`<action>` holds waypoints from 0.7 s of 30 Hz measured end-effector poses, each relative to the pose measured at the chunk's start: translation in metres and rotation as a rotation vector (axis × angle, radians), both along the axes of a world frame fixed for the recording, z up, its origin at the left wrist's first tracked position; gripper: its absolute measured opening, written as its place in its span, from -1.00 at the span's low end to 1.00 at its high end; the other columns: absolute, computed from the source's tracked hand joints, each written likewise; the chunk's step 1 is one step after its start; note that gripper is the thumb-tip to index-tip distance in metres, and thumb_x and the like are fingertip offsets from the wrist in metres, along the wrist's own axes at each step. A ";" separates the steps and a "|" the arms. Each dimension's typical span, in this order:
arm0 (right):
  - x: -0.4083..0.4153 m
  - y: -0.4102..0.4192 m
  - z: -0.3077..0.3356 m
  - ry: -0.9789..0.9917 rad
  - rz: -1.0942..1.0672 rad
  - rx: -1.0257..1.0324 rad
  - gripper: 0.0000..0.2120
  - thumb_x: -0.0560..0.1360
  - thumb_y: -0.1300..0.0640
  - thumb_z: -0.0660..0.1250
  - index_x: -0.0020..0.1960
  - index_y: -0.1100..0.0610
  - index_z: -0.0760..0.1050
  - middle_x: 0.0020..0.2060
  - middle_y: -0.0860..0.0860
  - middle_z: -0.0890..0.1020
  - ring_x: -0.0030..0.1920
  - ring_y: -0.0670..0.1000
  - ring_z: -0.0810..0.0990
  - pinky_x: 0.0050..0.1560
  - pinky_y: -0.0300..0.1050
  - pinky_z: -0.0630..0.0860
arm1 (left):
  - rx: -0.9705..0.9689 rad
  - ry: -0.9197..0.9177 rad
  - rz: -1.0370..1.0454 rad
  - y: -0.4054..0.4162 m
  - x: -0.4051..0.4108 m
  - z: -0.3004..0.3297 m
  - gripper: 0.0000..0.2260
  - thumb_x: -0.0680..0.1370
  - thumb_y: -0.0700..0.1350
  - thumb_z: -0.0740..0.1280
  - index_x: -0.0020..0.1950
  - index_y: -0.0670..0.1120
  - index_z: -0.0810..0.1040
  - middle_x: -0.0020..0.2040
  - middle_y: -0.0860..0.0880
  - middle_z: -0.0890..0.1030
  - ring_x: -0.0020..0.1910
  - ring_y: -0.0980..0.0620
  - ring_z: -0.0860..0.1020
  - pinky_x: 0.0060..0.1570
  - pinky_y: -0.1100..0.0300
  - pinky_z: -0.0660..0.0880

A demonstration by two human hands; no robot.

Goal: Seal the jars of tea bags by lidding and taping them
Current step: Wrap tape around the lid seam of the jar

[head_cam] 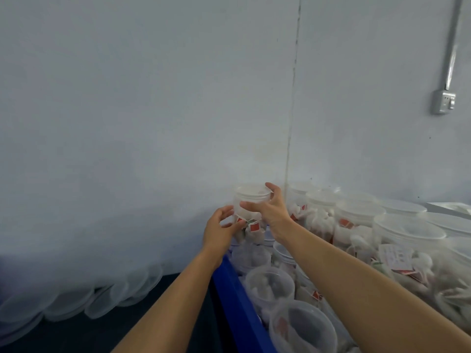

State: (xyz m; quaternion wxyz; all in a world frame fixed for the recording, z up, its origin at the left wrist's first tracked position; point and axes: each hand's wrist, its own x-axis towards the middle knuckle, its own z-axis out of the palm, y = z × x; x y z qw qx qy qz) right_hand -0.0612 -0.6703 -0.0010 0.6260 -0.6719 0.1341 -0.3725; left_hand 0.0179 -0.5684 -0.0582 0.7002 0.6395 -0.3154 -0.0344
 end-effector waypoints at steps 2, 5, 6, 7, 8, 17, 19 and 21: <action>0.011 -0.004 -0.005 0.005 -0.005 0.005 -0.09 0.29 0.28 0.59 0.47 0.05 0.16 0.29 0.06 0.39 0.26 0.09 0.42 0.23 -0.01 0.50 | -0.017 0.023 0.003 -0.004 0.007 -0.007 -0.58 0.53 -0.12 0.42 0.37 -0.03 0.44 0.34 0.02 0.50 -0.05 0.25 0.51 -0.30 0.46 0.48; 0.025 -0.006 -0.010 0.016 0.000 0.012 -0.08 0.28 0.27 0.59 0.48 0.06 0.16 0.34 0.08 0.38 0.26 0.08 0.41 0.25 -0.04 0.47 | -0.051 0.051 -0.001 -0.006 0.015 -0.015 -0.61 0.56 -0.11 0.38 0.37 0.00 0.42 0.30 0.08 0.48 -0.02 0.22 0.51 -0.29 0.44 0.51; 0.028 -0.006 -0.011 0.020 0.007 0.012 -0.08 0.28 0.26 0.59 0.48 0.07 0.15 0.35 0.08 0.37 0.26 0.07 0.40 0.22 -0.08 0.47 | -0.059 0.052 0.001 -0.006 0.017 -0.017 -0.62 0.56 -0.11 0.37 0.37 0.01 0.41 0.29 0.09 0.47 -0.01 0.20 0.52 -0.27 0.43 0.51; 0.032 -0.005 -0.012 0.023 0.017 0.011 -0.08 0.29 0.26 0.59 0.49 0.07 0.15 0.36 0.08 0.36 0.25 0.06 0.40 0.20 -0.10 0.46 | -0.065 0.050 0.004 -0.006 0.019 -0.019 -0.62 0.57 -0.10 0.36 0.38 0.02 0.40 0.27 0.11 0.46 0.02 0.17 0.52 -0.22 0.41 0.52; 0.035 -0.005 -0.012 0.030 0.024 0.004 -0.07 0.29 0.25 0.59 0.49 0.07 0.14 0.36 0.09 0.36 0.26 0.06 0.40 0.19 -0.11 0.45 | -0.068 0.051 0.006 -0.006 0.020 -0.020 -0.62 0.58 -0.09 0.35 0.39 0.03 0.38 0.26 0.12 0.44 0.06 0.14 0.51 -0.14 0.38 0.52; 0.036 -0.002 -0.013 0.100 0.012 -0.056 -0.16 0.33 0.19 0.57 0.44 0.10 0.15 0.23 0.08 0.45 0.21 0.08 0.48 0.06 -0.14 0.52 | 0.001 0.042 -0.007 -0.005 0.019 -0.025 -0.57 0.61 -0.01 0.30 0.46 0.09 0.29 0.24 0.20 0.38 0.21 0.10 0.45 0.17 0.14 0.50; 0.033 -0.002 -0.012 0.124 0.005 -0.049 -0.17 0.34 0.19 0.56 0.44 0.10 0.14 0.24 0.09 0.45 0.23 0.11 0.47 0.14 -0.06 0.52 | 0.014 0.061 -0.038 -0.005 0.018 -0.025 -0.58 0.61 -0.04 0.31 0.44 0.11 0.29 0.20 0.24 0.39 0.17 0.13 0.46 0.00 0.29 0.51; 0.030 0.000 -0.012 0.154 0.002 -0.029 -0.23 0.35 0.22 0.55 0.39 0.13 0.17 0.21 0.10 0.47 0.21 0.12 0.49 0.15 0.00 0.54 | 0.011 0.093 -0.096 -0.003 0.016 -0.022 -0.60 0.60 -0.09 0.32 0.39 0.14 0.30 0.10 0.32 0.43 0.06 0.21 0.50 -0.22 0.41 0.52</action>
